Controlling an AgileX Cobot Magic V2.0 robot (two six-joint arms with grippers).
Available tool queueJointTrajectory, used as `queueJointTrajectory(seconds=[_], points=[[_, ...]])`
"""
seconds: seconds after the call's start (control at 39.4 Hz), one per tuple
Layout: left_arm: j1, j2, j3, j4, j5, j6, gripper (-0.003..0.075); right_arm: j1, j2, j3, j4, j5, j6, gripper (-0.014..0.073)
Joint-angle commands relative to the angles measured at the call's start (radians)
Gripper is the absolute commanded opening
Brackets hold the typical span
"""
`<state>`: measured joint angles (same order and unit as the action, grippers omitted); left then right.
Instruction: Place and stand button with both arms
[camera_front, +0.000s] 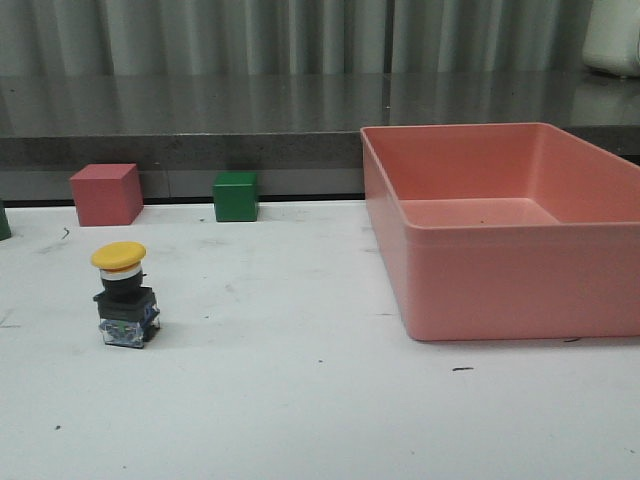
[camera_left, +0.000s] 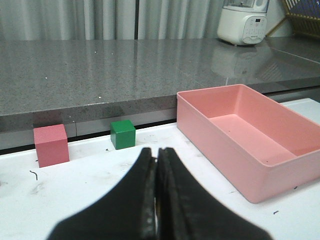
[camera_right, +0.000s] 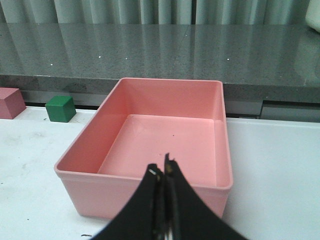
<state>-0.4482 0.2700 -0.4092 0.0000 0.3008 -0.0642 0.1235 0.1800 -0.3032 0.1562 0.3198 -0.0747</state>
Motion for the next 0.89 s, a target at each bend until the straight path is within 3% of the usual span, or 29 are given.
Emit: queueJointTrajectory(seconds=[0.0,0.86], points=[[0.003,-0.065,-0.028,-0.010,-0.038,-0.005,-0.0020,0.000,0.009,-0.027,-0.006,-0.087,-0.010,-0.0061],[0.014,-0.149,0.026,-0.010,-0.063,-0.005,-0.0020,0.000,0.009,-0.027,-0.006,-0.087,-0.010,-0.0061]])
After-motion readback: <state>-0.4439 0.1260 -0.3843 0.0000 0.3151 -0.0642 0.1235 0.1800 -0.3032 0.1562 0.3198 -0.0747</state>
